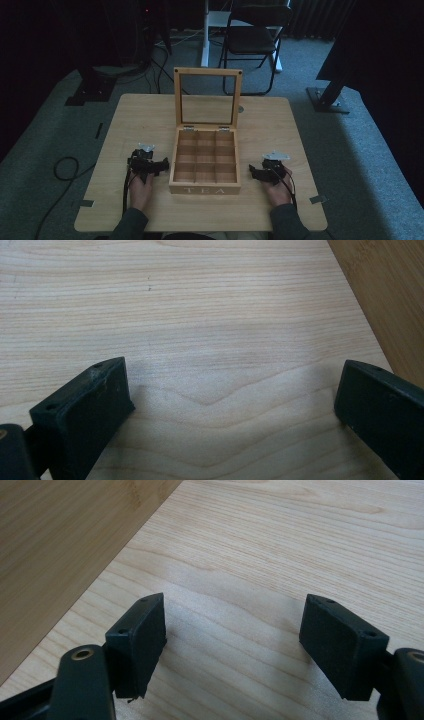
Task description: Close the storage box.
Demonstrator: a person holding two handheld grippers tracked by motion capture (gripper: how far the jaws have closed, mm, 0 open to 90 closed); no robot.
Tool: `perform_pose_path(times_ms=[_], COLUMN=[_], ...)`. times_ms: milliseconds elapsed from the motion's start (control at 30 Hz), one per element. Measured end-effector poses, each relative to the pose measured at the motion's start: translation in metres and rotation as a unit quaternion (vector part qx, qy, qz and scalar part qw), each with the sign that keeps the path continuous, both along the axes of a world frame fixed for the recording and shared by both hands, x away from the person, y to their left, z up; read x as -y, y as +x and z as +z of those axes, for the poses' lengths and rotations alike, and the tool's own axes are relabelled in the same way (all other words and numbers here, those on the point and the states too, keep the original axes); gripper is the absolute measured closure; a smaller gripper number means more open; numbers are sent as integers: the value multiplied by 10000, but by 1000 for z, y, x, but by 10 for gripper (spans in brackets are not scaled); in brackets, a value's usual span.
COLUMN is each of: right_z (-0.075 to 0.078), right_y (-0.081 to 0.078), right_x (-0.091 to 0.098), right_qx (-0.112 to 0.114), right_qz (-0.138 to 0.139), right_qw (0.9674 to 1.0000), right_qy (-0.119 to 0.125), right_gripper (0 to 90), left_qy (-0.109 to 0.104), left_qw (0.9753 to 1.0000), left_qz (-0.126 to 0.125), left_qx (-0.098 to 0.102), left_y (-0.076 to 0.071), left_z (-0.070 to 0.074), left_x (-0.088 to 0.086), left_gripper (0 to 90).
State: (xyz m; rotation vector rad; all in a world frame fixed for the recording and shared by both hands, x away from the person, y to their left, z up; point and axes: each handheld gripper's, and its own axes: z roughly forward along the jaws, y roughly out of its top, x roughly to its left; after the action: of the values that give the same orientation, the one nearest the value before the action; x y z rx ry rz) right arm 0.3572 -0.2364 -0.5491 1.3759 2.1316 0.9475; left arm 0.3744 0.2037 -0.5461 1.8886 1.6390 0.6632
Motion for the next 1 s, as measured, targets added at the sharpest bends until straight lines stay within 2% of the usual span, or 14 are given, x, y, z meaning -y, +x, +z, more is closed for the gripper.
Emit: perform_pose_path(times_ms=[367, 500, 567, 600, 667, 767, 1000], right_z=[0, 0, 2, 3, 4, 10, 23], right_y=[0, -1, -2, -3, -4, -3, 6], right_x=[-1, 0, 0, 0, -1, -3, -11], right_qx=[3, 24, 31, 67, 136, 203, 260], right_qz=[-26, -26, -122, -152, -172, -150, -66], right_qw=[10000, 10000, 9999, 9998, 9997, 9997, 9996], right_qy=[0, 5, -10, -63, -114, 14, 57], right_gripper=[270, 327, 460, 474, 487, 497, 498], left_qy=[-1, -2, -1, -2, -1, -1, -1], left_qw=[10000, 10000, 10000, 10000, 10000, 10000, 10000], left_qz=[-22, -24, -24, -24, -25, -12, -2], left_qx=[5, 3, 4, 3, 2, 7, 6], left_y=[0, 0, 0, 0, 0, 0, 0], left_z=[0, 0, 0, 0, 0, 0, 0], left_x=[0, 0, 0, 0, 0, 0, 0], left_gripper=[16, 16, 16, 16, 16, 16, 16])
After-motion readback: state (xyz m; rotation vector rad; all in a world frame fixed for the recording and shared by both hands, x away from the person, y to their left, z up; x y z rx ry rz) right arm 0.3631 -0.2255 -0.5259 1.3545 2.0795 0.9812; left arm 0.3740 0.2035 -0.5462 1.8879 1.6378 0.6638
